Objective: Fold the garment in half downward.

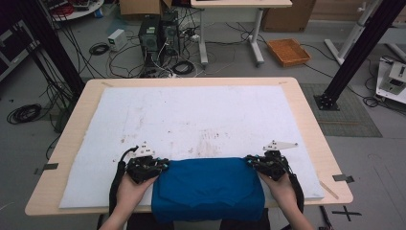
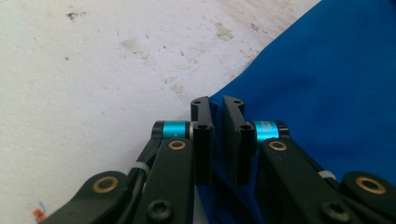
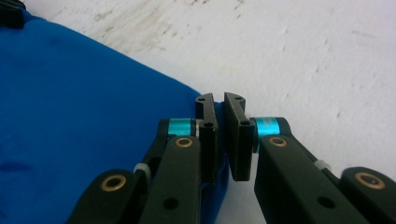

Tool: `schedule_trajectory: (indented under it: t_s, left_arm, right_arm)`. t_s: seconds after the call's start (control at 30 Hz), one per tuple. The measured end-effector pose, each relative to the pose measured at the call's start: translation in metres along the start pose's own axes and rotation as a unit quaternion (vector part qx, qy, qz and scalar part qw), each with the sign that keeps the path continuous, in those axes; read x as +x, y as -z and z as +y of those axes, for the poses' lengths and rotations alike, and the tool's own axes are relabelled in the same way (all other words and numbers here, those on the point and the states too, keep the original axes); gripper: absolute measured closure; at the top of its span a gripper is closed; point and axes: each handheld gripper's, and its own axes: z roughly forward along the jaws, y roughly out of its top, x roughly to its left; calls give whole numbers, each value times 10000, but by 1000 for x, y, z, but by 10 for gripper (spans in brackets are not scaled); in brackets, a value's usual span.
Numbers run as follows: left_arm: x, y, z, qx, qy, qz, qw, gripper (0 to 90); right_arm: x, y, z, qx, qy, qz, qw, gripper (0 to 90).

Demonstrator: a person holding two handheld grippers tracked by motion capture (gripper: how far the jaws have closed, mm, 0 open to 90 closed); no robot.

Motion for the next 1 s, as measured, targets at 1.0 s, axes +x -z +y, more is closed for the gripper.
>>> schedule_trajectory:
  t_s: [1.0]
  left_arm:
    - [82, -58, 95, 201, -425, 745, 9961, 827]
  right_arm:
    - [-61, -62, 91, -45, 210, -857, 9961, 851]
